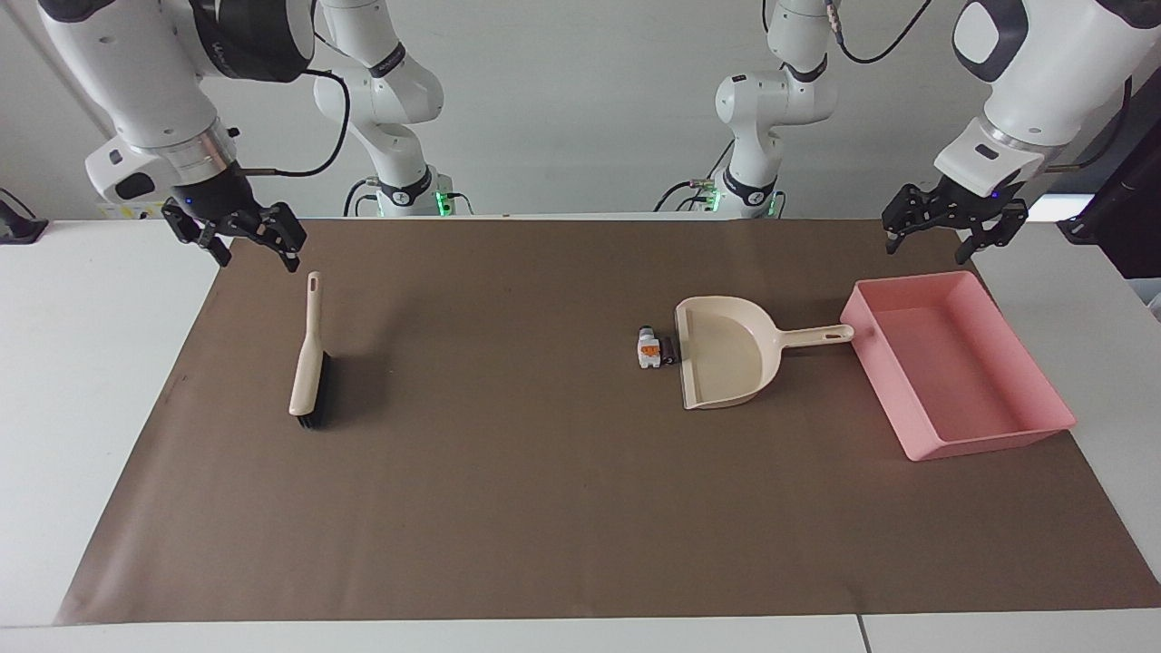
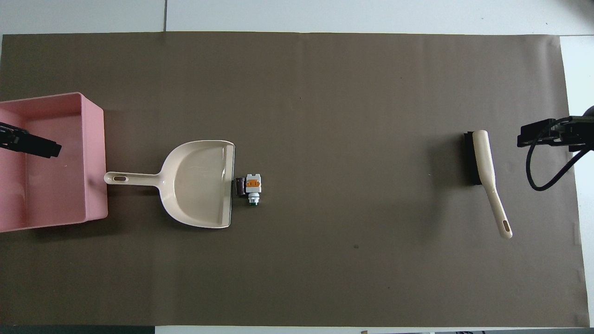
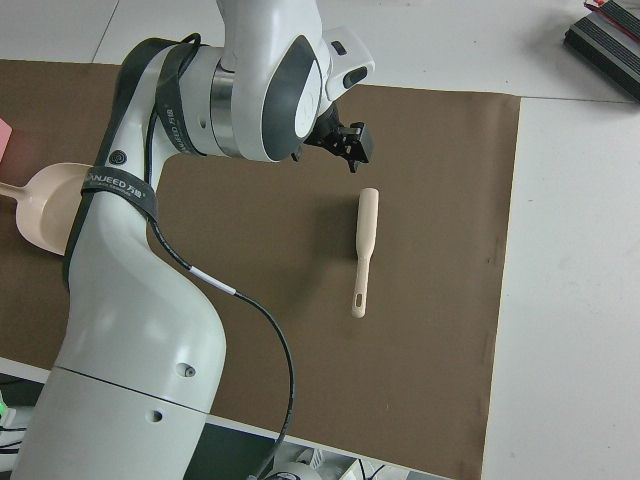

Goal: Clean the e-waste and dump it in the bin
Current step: 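Grasp the cream dustpan handle with the left gripper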

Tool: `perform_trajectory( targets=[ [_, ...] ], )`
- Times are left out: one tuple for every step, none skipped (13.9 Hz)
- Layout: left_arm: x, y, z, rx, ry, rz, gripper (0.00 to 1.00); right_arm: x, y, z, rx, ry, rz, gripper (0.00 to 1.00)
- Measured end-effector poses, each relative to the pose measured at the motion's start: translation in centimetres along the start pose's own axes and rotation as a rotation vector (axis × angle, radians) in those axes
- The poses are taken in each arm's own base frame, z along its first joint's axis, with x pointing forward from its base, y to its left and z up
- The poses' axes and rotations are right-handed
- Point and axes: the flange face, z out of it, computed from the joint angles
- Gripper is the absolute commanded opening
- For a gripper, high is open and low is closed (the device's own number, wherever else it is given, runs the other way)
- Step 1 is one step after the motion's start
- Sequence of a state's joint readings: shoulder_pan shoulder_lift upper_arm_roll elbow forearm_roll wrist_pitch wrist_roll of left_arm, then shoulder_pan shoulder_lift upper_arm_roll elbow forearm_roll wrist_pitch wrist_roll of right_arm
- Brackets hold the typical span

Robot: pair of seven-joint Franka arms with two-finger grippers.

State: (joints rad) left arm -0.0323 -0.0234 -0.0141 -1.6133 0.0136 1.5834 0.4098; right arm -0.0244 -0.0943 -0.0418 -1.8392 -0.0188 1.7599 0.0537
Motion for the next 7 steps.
perform_trajectory(
  targets=[
    [0.3,0.5,0.0,0.003,0.007,0.081,0.98,-0.9,0.1,2.2,0.0,-0.015,-0.013,0.99],
    [0.7,0.8,0.1,0.011,0.021,0.153,0.97,-1.6,0.2,4.1,0.001,-0.036,-0.034,0.99],
    [1.1,1.1,0.5,0.021,0.038,0.213,0.97,-2.1,0.4,5.9,0.001,-0.053,-0.055,0.99],
    [1.4,1.5,1.3,0.027,0.047,0.275,0.97,-2.3,0.9,7.7,0.003,-0.058,-0.072,0.99],
    [1.8,2.0,2.2,0.028,0.045,0.34,0.97,-2.6,1.7,9.6,0.004,-0.057,-0.088,0.99],
    [2.0,2.6,3.3,0.024,0.036,0.411,0.96,-3.0,2.7,11.6,0.005,-0.053,-0.101,0.99],
    [2.2,3.1,4.5,0.02,0.027,0.487,0.96,-3.5,3.7,13.6,0.007,-0.054,-0.109,0.99]
  ],
)
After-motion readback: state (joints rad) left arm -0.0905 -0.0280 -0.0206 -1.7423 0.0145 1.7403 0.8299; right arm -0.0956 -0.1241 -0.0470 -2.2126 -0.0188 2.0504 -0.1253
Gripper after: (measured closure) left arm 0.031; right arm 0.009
